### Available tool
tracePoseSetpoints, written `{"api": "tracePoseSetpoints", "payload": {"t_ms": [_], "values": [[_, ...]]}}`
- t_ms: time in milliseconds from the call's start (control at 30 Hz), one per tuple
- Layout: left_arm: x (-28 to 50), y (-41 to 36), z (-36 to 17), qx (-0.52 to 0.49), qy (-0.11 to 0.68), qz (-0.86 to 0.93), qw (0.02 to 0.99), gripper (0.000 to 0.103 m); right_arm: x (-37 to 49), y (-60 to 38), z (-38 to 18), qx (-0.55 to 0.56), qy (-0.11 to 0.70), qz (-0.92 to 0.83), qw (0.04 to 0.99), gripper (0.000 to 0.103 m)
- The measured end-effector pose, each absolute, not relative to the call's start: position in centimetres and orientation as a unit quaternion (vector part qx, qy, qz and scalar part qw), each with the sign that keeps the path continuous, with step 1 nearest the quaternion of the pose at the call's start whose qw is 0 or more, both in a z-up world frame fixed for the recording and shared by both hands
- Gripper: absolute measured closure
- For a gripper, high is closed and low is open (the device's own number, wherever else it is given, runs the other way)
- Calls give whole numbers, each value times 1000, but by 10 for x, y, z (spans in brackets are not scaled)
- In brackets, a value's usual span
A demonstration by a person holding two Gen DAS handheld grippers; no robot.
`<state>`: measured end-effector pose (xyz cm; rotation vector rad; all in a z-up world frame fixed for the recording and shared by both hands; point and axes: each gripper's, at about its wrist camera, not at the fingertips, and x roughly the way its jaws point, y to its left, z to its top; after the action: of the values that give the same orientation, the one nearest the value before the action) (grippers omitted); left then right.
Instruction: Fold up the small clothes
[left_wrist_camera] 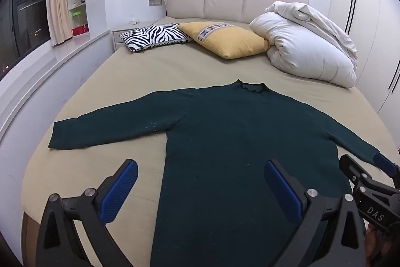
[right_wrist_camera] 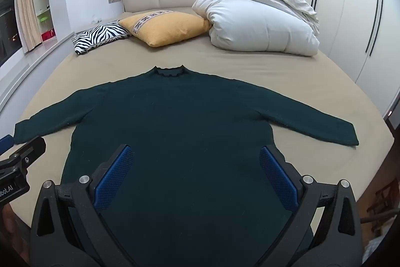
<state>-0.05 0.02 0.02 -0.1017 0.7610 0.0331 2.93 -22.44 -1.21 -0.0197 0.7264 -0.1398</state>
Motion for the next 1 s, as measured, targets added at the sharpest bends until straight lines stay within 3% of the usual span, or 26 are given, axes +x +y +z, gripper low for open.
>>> {"api": "tracePoseSetpoints", "payload": {"t_ms": [1000], "values": [[-6,8,4,-48,368,19,928,0,31,-213,-19,-14,358,-58,932,0]]}}
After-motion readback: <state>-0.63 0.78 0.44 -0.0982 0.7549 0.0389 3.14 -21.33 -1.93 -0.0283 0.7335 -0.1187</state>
